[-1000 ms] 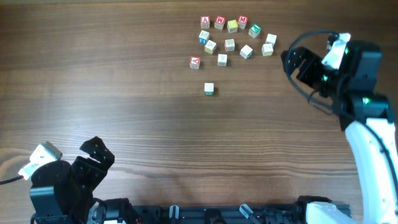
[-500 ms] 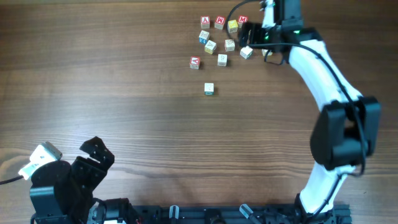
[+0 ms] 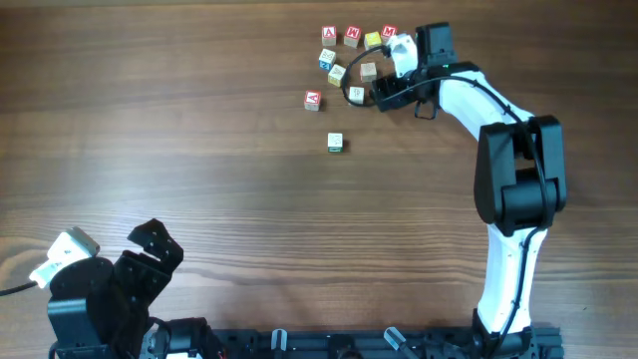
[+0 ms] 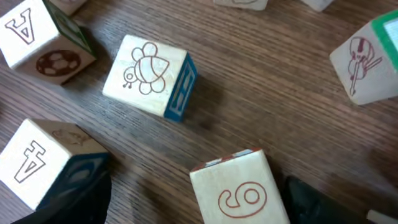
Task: Form a tower
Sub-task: 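Reach the right gripper to the cluster and grasp the '9' block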
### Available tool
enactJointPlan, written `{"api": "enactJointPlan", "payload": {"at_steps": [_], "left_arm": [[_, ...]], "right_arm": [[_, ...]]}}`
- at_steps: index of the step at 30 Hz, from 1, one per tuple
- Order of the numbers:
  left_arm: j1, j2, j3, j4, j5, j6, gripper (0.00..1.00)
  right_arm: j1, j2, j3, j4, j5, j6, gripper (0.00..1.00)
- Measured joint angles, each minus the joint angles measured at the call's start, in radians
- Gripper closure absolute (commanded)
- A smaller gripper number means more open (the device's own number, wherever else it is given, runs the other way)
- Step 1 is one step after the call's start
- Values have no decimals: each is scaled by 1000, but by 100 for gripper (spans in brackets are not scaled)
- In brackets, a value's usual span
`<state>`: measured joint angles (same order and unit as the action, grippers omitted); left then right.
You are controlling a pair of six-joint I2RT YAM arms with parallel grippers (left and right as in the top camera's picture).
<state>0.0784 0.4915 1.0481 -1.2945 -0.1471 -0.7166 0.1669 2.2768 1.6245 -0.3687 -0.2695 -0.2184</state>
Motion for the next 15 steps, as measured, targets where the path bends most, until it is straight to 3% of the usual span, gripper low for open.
{"api": "enactJointPlan", "payload": {"at_steps": [5, 8, 14, 15], "left_arm": [[0, 0, 0, 0, 0, 0, 0], [0, 0, 0, 0, 0, 0, 0], [0, 0, 0, 0, 0, 0, 0], [0, 0, 0, 0, 0, 0, 0]], "right_arm": [[0, 0, 0, 0, 39, -11, 17], [0, 0, 0, 16, 75, -12, 27], [0, 0, 0, 26, 92, -12, 35], [0, 0, 0, 26, 92, -11, 41]]}}
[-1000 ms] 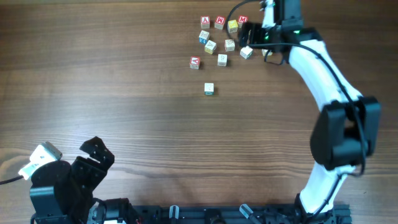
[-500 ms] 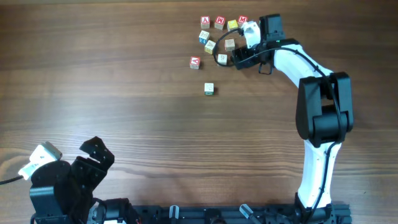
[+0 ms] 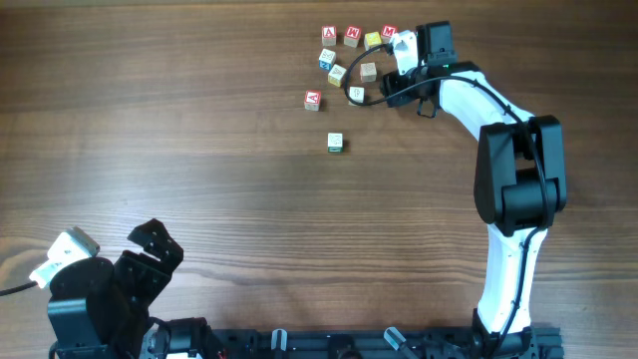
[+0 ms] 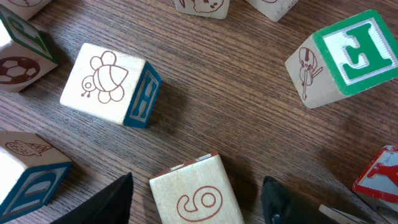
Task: Form a tower
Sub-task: 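Reach the right gripper to the cluster and grasp the '9' block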
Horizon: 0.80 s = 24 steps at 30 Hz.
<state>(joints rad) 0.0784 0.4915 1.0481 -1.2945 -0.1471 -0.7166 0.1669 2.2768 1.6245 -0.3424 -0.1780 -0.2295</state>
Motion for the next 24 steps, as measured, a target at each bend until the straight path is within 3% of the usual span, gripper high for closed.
{"api": "enactJointPlan", "payload": {"at_steps": [3, 5, 15, 16, 19, 24], "left_arm": [[0, 0, 0, 0, 0, 0, 0], [0, 0, 0, 0, 0, 0, 0], [0, 0, 0, 0, 0, 0, 0], [0, 0, 0, 0, 0, 0, 0], [0, 0, 0, 0, 0, 0, 0], [0, 0, 0, 0, 0, 0, 0]], "right_arm": [[0, 0, 0, 0, 2, 13, 60], [0, 0, 0, 0, 3, 22, 65], [0, -43, 0, -36, 4, 27, 65], [0, -55, 0, -58, 4, 9, 59], [0, -75, 6, -171, 4, -79, 55], [0, -76, 6, -189, 4, -139, 0]]}}
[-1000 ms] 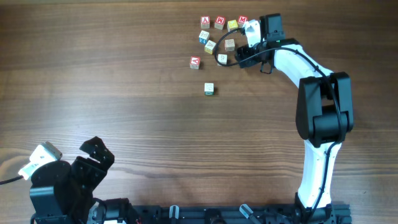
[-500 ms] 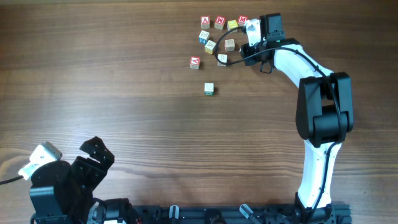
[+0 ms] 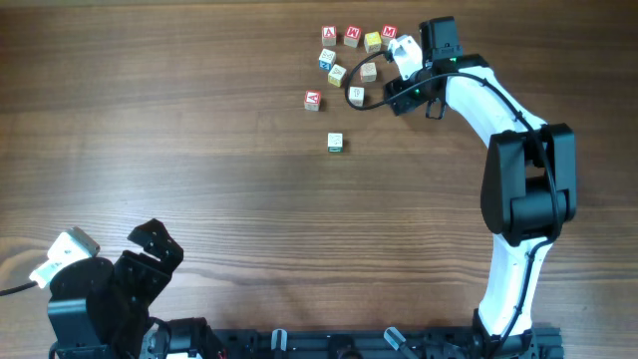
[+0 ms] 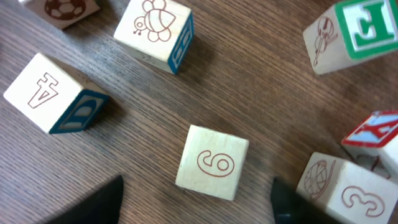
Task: Form a tower
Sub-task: 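Reach the right gripper to the cluster and grasp the '9' block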
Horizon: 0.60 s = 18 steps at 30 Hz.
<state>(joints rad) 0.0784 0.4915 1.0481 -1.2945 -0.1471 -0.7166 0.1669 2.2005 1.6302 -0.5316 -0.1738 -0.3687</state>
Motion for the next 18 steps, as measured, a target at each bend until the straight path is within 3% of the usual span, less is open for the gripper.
{"api": "enactJointPlan", "payload": {"at_steps": [3, 5, 10, 13, 18], "left_arm": [[0, 0, 0, 0, 0, 0, 0], [0, 0, 0, 0, 0, 0, 0], [0, 0, 0, 0, 0, 0, 0], [0, 0, 0, 0, 0, 0, 0], [0, 0, 0, 0, 0, 0, 0]], "right_arm": [[0, 0, 0, 27, 3, 117, 0], [0, 0, 8, 31, 24, 321, 0], [1, -2, 30, -95, 45, 1220, 0], [21, -2, 30, -97, 101, 1536, 2], [93, -2, 30, -47, 266, 1748, 10]]}}
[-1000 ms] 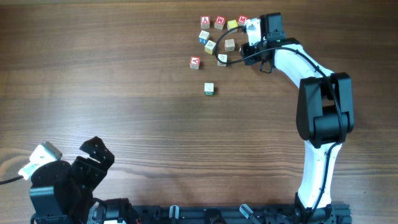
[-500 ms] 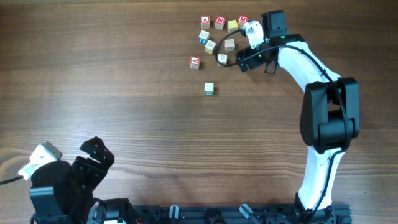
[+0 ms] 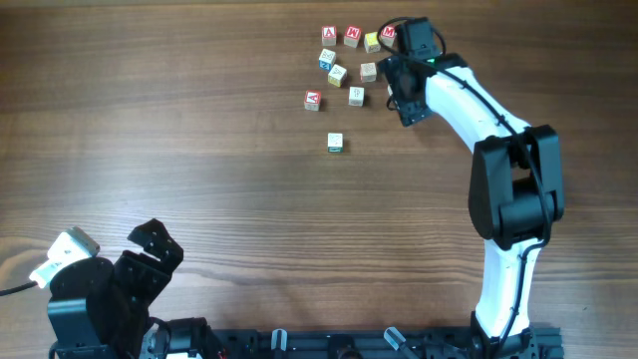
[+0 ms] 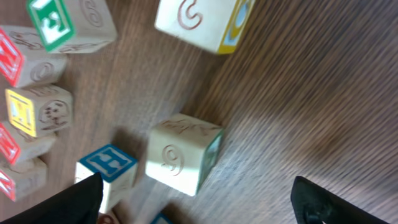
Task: Form a tower
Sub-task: 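Reach the right gripper to the cluster and grasp the '9' block, then carry the '9' block over the bird block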
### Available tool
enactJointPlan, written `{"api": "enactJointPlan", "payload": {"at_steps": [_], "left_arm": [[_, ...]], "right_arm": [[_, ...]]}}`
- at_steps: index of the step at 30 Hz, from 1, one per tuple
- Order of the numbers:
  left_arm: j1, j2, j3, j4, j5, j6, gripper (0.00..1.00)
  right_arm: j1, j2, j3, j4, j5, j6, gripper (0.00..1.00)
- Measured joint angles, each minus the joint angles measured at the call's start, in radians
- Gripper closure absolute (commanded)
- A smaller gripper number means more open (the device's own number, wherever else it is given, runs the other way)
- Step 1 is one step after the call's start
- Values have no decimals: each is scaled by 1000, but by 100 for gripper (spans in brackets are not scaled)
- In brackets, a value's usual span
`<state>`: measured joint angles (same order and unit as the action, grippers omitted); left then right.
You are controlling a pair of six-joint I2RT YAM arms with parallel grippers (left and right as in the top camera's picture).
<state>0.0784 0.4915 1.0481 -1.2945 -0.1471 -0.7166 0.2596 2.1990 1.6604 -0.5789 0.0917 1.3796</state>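
Note:
Several wooden letter and number blocks lie scattered at the far middle of the table (image 3: 199, 150). The pale block marked 6 (image 3: 356, 95) shows mid-frame in the right wrist view (image 4: 180, 158). My right gripper (image 3: 397, 88) is just right of the cluster. In its wrist view the right gripper (image 4: 199, 205) is open wide and holds nothing, with the 6 block ahead of its fingertips (image 4: 84, 199). A blue H block (image 4: 107, 163) sits by the left fingertip. A green-faced block (image 3: 335, 143) lies apart, nearer the table's middle. My left gripper (image 3: 155, 244) is parked at the near left.
Red-faced blocks (image 3: 352, 36), a yellow block (image 3: 372, 40) and a blue one (image 3: 326, 60) crowd the far side of the cluster. A lone red block (image 3: 312, 100) lies at its left edge. A block with a yellow side (image 4: 202, 22) lies beyond the 6 block.
My right wrist has shifted left toward the cluster and turned, so the blocks appear from a different angle. The gripper stays open and the blocks have not moved.
My right gripper was first open and low, close around the 6 block. Then it was a little farther back, then higher with the block whole in view. Now it has turned beside the cluster. No block has been taken, and the left arm stayed parked.

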Motion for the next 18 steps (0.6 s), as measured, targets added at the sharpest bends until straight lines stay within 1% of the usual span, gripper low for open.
{"api": "enactJointPlan", "payload": {"at_steps": [4, 8, 10, 11, 12, 13, 14, 15, 16, 17, 18], "left_arm": [[0, 0, 0, 0, 0, 0, 0], [0, 0, 0, 0, 0, 0, 0], [0, 0, 0, 0, 0, 0, 0], [0, 0, 0, 0, 0, 0, 0], [0, 0, 0, 0, 0, 0, 0], [0, 0, 0, 0, 0, 0, 0], [0, 0, 0, 0, 0, 0, 0], [0, 0, 0, 0, 0, 0, 0], [0, 0, 0, 0, 0, 0, 0], [0, 0, 0, 0, 0, 0, 0], [0, 0, 0, 0, 0, 0, 0]], "right_arm": [[-3, 0, 0, 42, 56, 79, 17], [-8, 8, 0, 111, 33, 105, 19], [-8, 38, 0, 117, -6, 111, 26], [-8, 55, 0, 113, -16, 114, 32], [-8, 56, 8, 108, -23, 116, 40], [-8, 62, 9, 96, -29, 118, 46], [-8, 64, 11, 89, -33, 117, 56], [-8, 68, 11, 87, -36, 114, 60], [-8, 69, 11, 94, -35, 89, 63], [-8, 72, 11, 97, -35, 34, 70], [-8, 71, 14, 102, -35, -39, 72]]}}
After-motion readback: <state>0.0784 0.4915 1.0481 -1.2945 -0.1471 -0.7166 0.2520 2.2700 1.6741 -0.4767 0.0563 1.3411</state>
